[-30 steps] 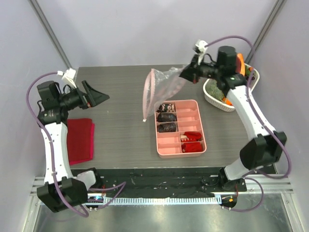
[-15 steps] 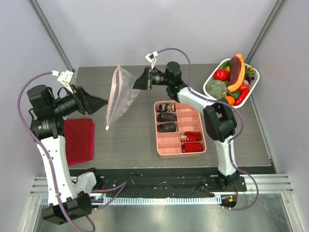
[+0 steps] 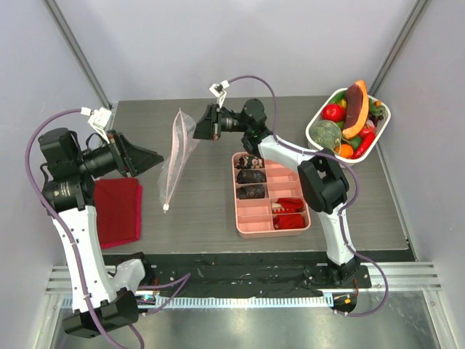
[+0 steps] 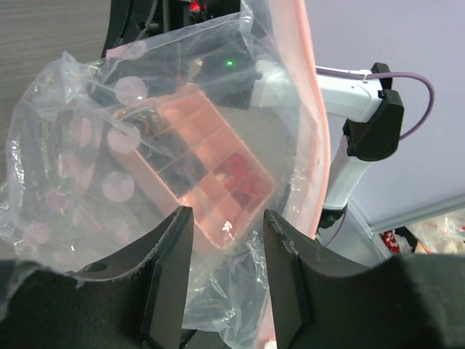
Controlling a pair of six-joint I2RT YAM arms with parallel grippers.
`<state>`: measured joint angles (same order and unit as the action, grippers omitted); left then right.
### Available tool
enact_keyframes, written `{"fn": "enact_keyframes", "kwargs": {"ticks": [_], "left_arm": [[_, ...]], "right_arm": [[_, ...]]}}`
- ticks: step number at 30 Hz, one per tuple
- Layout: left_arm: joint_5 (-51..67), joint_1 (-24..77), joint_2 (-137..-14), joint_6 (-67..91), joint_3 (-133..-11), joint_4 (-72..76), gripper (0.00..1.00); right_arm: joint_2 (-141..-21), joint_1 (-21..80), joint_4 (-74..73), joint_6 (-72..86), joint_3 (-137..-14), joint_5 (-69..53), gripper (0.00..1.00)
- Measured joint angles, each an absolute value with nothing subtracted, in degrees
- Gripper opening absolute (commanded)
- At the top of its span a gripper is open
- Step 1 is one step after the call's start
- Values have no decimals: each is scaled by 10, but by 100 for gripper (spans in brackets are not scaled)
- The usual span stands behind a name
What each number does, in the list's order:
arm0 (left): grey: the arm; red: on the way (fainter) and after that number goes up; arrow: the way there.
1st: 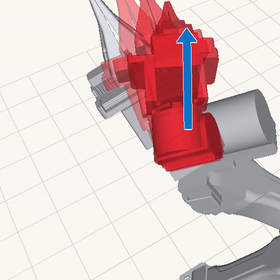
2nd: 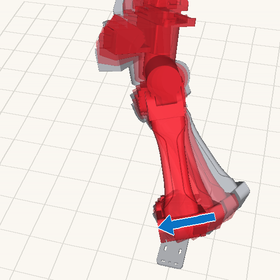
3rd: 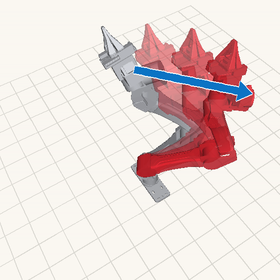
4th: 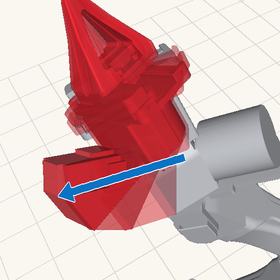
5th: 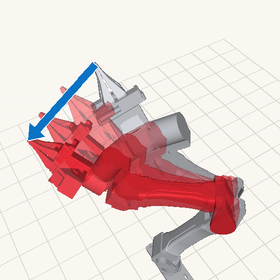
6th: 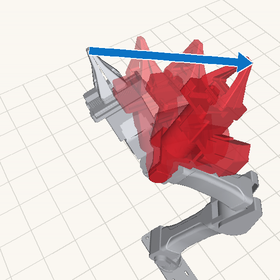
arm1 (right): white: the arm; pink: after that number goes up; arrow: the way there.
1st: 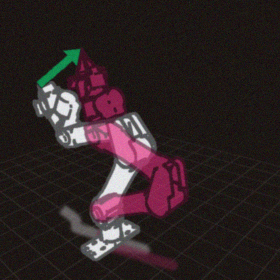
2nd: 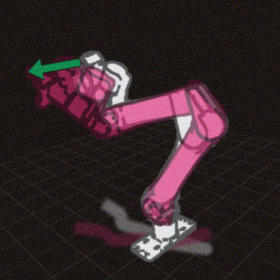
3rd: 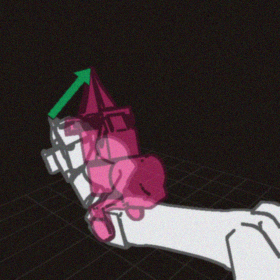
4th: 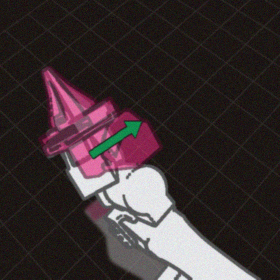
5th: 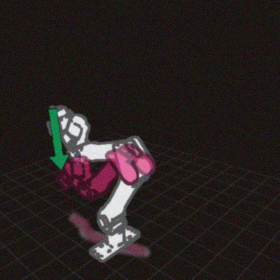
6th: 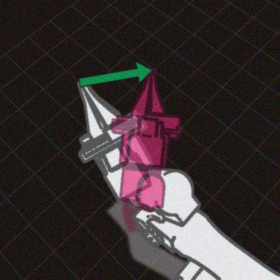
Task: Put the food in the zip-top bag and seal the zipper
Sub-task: Open the zipper of the food storage bag at the center of the board.
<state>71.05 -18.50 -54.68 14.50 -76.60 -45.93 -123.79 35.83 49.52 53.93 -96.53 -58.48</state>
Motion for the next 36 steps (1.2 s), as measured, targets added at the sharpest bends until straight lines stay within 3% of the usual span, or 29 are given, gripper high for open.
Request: {"fn": "enact_keyframes", "kwargs": {"ticks": [13, 25, 36], "left_arm": [[747, -185, -533, 245, -734, -356, 45], [672, -138, -591, 23, -773, -558, 43], [652, -124, -583, -18, -758, -586, 47]], "right_arm": [[-1260, 356, 495, 540, -965, -584, 1], [-1293, 356, 478, 541, -966, -576, 1], [-1311, 359, 477, 540, -966, -576, 1]]}}
